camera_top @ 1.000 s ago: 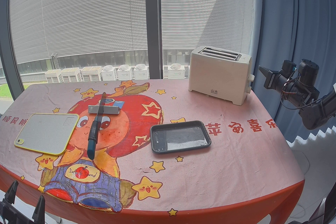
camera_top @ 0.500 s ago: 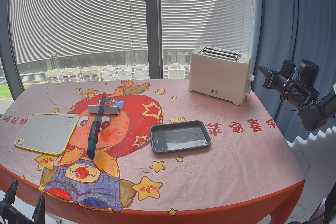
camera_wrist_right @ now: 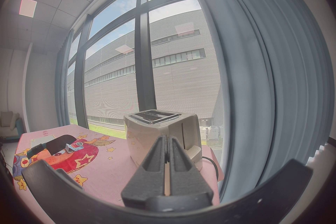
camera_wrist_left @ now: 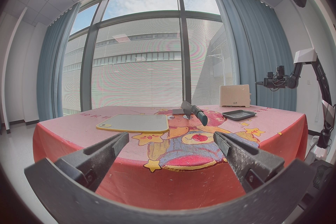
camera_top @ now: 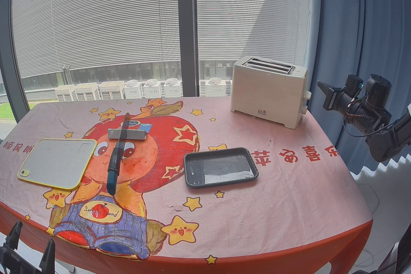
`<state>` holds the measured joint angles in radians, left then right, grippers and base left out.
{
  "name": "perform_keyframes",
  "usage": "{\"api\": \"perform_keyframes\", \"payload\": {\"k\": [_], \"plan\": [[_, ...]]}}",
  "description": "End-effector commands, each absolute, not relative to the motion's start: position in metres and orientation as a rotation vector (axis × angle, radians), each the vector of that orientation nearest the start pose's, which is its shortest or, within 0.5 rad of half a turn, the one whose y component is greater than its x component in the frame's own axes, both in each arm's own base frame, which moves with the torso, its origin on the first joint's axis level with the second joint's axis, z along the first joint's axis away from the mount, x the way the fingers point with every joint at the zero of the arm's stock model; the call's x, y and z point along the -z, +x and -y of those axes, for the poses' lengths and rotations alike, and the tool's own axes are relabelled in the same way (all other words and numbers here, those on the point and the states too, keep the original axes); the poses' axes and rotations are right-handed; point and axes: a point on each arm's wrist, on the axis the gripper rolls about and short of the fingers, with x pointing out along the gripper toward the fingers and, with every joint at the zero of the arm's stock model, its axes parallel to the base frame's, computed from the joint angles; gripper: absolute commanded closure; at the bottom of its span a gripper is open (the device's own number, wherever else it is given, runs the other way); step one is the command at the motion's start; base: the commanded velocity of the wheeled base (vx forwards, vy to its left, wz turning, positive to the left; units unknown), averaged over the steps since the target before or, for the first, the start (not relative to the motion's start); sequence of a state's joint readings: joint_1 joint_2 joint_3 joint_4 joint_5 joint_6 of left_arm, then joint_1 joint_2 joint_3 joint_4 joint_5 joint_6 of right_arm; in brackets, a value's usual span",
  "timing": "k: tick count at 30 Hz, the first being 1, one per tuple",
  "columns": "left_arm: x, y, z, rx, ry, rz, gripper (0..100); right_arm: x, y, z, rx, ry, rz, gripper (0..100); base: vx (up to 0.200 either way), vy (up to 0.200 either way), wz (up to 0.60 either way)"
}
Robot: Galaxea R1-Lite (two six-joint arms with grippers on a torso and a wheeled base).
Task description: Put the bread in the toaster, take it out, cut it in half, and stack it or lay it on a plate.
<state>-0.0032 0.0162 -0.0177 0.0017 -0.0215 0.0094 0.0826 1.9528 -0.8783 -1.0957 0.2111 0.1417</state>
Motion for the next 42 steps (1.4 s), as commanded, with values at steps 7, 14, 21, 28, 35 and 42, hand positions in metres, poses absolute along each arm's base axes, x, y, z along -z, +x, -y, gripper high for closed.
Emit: {"api": "perform_keyframes", "payload": {"k": [7,14,21,28,35,42], "plan": [[-0.0753,-0.0228,0.0004,0.025,0.009,-0.001,0,-0.1644,0.3594,-0.0346,-0.296,0.134,0.003,100,0.0,0.0,0.0],[-0.0753,-0.0228,0.0004,0.025,0.009,-0.001,0,-0.1628,0.3581,-0.035,-0.297,0.133,-0.003,100,0.0,0.0,0.0],[-0.0753,-0.0228,0.0004,0.025,0.009,-0.001,0,-0.163,0.3576,-0.035,-0.297,0.13,-0.003,100,0.0,0.0,0.0],[-0.0753,-0.0228,0.0004,0.025,0.009,-0.001,0,-0.159,0.3562,-0.0354,-0.297,0.123,-0.017,100,0.0,0.0,0.0],[-0.0753,-0.0228,0.0004,0.025,0.009,-0.001,0,-0.161,0.3564,-0.0335,-0.283,0.111,0.005,100,0.0,0.0,0.0],[-0.0753,-0.0228,0.0004,0.025,0.009,-0.001,0,-0.1612,0.3559,-0.0346,-0.285,0.112,0.005,100,0.0,0.0,0.0]]}}
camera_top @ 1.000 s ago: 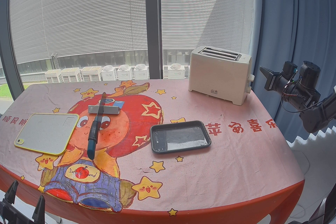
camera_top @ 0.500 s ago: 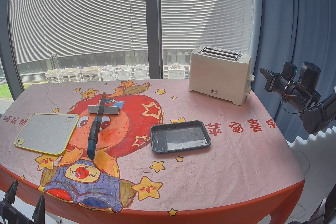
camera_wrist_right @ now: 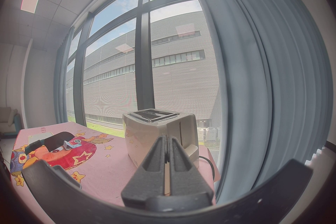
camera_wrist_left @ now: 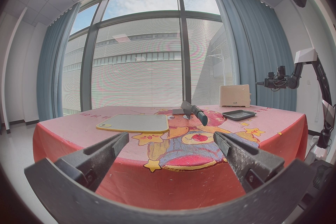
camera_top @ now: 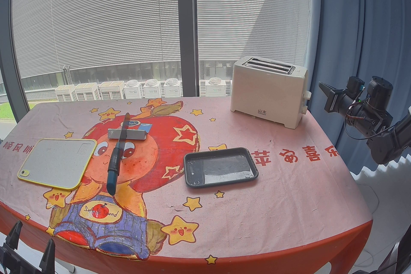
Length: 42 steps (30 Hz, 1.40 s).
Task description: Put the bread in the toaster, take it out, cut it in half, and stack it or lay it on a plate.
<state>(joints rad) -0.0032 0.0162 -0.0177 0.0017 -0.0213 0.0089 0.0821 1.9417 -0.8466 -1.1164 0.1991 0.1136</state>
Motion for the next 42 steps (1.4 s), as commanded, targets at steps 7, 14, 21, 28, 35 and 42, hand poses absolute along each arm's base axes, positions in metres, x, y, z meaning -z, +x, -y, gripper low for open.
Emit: {"api": "perform_keyframes", "payload": {"k": [7,14,21,28,35,42], "plan": [[-0.0753,-0.0228,0.0004,0.025,0.009,-0.001,0,-0.1609,0.3553,-0.0345,-0.285,0.112,0.004,100,0.0,0.0,0.0],[-0.0753,-0.0228,0.0004,0.025,0.009,-0.001,0,-0.1632,0.3523,-0.0343,-0.284,0.113,0.001,100,0.0,0.0,0.0],[-0.0753,-0.0228,0.0004,0.025,0.009,-0.001,0,-0.1617,0.352,-0.0342,-0.284,0.114,-0.004,100,0.0,0.0,0.0],[-0.0753,-0.0228,0.0004,0.025,0.009,-0.001,0,-0.1605,0.3521,-0.0348,-0.286,0.114,-0.004,100,0.0,0.0,0.0],[-0.0753,-0.0228,0.0004,0.025,0.009,-0.001,0,-0.1601,0.3519,-0.0348,-0.286,0.112,-0.005,100,0.0,0.0,0.0],[-0.0753,-0.0228,0.0004,0.025,0.009,-0.001,0,-0.1593,0.3515,-0.0347,-0.285,0.112,-0.009,100,0.0,0.0,0.0]]}}
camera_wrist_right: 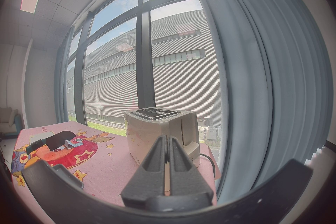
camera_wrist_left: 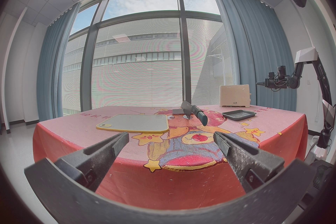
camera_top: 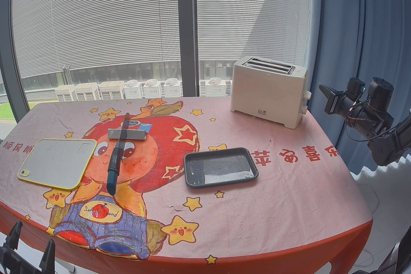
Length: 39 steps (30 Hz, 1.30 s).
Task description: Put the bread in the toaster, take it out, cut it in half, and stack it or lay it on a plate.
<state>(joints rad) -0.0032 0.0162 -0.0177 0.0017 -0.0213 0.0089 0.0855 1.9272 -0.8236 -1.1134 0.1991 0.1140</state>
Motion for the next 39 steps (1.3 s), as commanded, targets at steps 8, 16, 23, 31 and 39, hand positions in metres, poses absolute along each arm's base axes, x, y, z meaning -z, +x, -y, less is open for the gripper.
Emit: {"api": "perform_keyframes", "payload": {"k": [8,16,23,31,39], "plan": [[-0.075,-0.023,0.0,0.025,0.009,-0.001,0,-0.158,0.351,-0.036,-0.288,0.113,-0.016,100,0.0,0.0,0.0],[-0.075,-0.023,0.0,0.025,0.009,-0.001,0,-0.157,0.35,-0.036,-0.288,0.113,-0.021,100,0.0,0.0,0.0],[-0.075,-0.023,0.0,0.025,0.009,-0.001,0,-0.156,0.351,-0.035,-0.284,0.113,-0.027,100,0.0,0.0,0.0],[-0.075,-0.023,0.0,0.025,0.009,-0.001,0,-0.153,0.351,-0.028,-0.273,0.131,-0.077,100,0.0,0.0,0.0],[-0.075,-0.023,0.0,0.025,0.009,-0.001,0,-0.131,0.366,-0.013,-0.228,0.152,-0.21,100,0.0,0.0,0.0]]}}
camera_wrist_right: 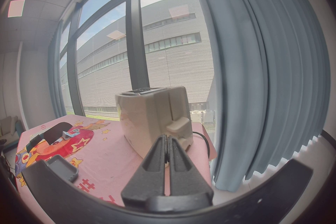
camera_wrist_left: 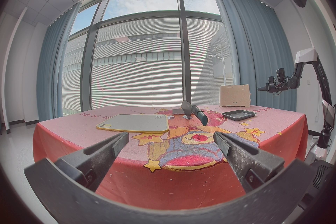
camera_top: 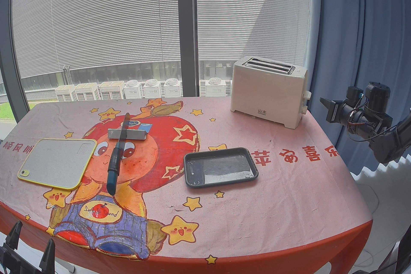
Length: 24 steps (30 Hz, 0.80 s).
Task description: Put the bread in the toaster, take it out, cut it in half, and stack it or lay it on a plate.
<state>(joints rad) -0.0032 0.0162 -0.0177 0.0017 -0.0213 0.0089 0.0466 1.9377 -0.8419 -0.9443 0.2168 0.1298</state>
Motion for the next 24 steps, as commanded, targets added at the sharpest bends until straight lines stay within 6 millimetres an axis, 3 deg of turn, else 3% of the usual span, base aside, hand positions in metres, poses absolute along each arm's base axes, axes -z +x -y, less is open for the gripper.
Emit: {"api": "perform_keyframes", "payload": {"k": [1,7,17,24], "plan": [[-0.075,-0.023,0.0,0.025,0.009,-0.001,0,-0.125,0.369,-0.013,-0.227,0.158,-0.228,100,0.0,0.0,0.0],[-0.075,-0.023,0.0,0.025,0.009,-0.001,0,-0.113,0.381,-0.013,-0.248,0.248,-0.301,100,0.0,0.0,0.0],[-0.075,-0.023,0.0,0.025,0.009,-0.001,0,-0.114,0.384,-0.015,-0.272,0.269,-0.347,100,0.0,0.0,0.0],[-0.075,-0.023,0.0,0.025,0.009,-0.001,0,-0.115,0.397,-0.019,-0.283,0.261,-0.339,100,0.0,0.0,0.0]]}}
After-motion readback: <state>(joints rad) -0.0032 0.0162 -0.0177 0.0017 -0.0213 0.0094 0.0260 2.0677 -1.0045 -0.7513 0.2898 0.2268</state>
